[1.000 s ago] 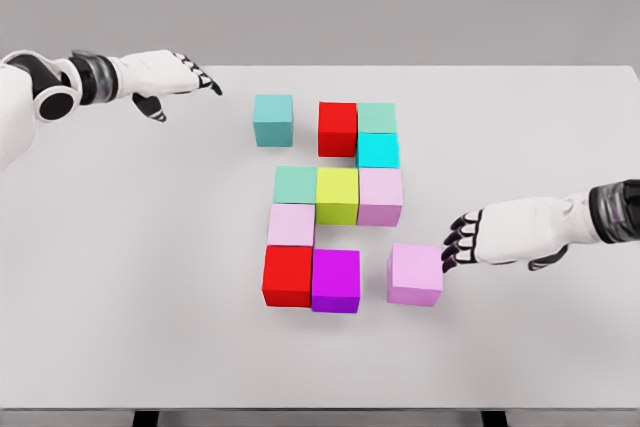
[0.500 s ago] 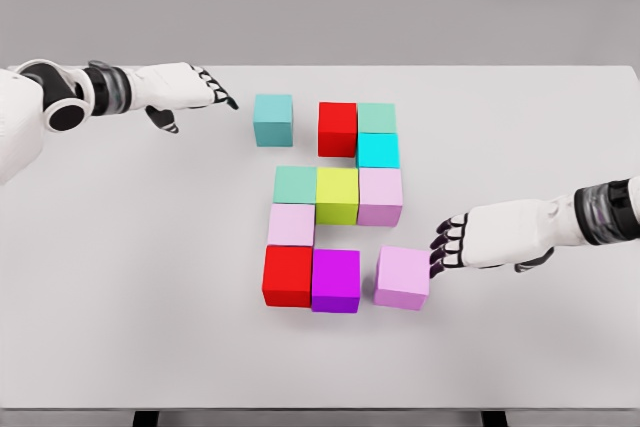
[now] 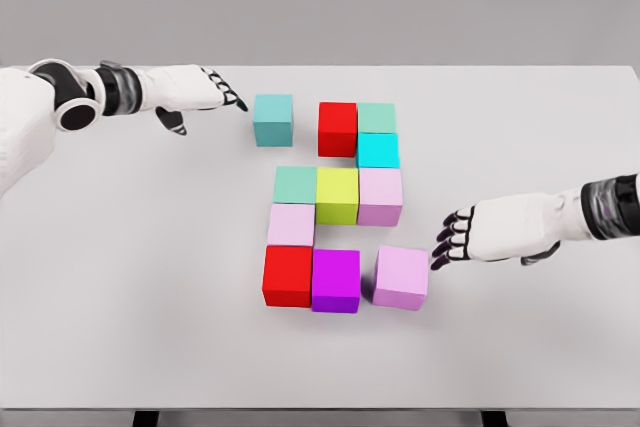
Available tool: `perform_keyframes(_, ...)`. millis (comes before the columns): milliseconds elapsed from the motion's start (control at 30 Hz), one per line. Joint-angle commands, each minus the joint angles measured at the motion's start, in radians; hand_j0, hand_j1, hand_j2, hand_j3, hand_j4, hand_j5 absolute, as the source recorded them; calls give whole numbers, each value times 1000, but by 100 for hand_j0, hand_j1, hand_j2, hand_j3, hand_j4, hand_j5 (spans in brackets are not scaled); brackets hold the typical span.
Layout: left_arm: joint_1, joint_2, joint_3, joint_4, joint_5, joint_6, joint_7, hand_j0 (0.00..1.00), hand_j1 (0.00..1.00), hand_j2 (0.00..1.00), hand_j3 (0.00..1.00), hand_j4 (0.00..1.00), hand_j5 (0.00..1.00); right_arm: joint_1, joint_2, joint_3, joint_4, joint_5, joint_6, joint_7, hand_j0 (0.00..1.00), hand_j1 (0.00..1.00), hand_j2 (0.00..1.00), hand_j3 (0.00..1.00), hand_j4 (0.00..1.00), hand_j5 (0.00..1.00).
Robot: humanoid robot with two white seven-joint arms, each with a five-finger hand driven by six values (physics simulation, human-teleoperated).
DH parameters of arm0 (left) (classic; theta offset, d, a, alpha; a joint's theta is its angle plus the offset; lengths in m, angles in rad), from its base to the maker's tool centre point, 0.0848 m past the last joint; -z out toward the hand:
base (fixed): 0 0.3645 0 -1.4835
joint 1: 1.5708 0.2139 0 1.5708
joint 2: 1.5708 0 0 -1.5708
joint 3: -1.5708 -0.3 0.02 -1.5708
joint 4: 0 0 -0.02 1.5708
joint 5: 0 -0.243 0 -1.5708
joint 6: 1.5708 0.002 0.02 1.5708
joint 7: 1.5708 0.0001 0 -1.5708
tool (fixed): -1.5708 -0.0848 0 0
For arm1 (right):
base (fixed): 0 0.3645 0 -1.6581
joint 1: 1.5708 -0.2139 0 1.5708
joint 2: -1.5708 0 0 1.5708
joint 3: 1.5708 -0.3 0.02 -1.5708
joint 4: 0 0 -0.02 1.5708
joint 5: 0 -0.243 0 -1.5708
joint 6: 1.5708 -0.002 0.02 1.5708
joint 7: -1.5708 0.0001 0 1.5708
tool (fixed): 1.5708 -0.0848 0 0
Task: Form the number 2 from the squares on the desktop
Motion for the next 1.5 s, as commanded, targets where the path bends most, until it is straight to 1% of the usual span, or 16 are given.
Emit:
perform_keyframes(0, 0, -3, 1, 0, 4, 1, -5, 93, 93, 93, 93, 93, 93, 0, 2, -5, -1, -4, 2, 0, 99, 99, 99, 99, 99, 99)
perform_keyframes(600, 2, -43, 4, -2, 6, 1, -22, 93, 93, 93, 93, 93, 93, 0, 30, -10, -7, -9, 2, 0, 99, 99, 99, 99, 99, 99)
perform_keyframes(733, 2, -46, 4, -2, 6, 1, -22, 93, 93, 93, 93, 93, 93, 2, 11, -12, -3, -4, 2, 0, 99, 99, 99, 99, 99, 99)
perform_keyframes(800, 2, -46, 4, -2, 6, 1, -22, 93, 93, 93, 93, 93, 93, 2, -9, -10, -6, -6, 2, 0, 99, 99, 99, 99, 99, 99)
perform_keyframes(967, 2, -46, 4, -8, 7, 1, -22, 93, 93, 93, 93, 93, 93, 2, -9, -5, -9, -9, 2, 0, 99, 99, 99, 99, 99, 99)
perform_keyframes(1033, 2, -46, 4, -20, 7, 1, -22, 93, 93, 93, 93, 93, 93, 2, -1, -1, -9, -9, 2, 0, 99, 99, 99, 99, 99, 99)
perform_keyframes(1233, 3, -46, 4, -25, 10, 1, -30, 93, 93, 93, 93, 93, 93, 8, 17, 4, -10, -12, 2, -2, 99, 99, 99, 99, 99, 99)
perform_keyframes(1300, 5, -45, 4, -40, 9, 1, -30, 93, 93, 93, 93, 93, 93, 8, 30, 4, -10, -12, 2, -2, 99, 99, 99, 99, 99, 99)
perform_keyframes(1467, 5, -45, 4, -41, 9, 1, -30, 93, 93, 93, 93, 93, 93, 9, 47, 4, -10, -12, 2, -2, 99, 99, 99, 99, 99, 99)
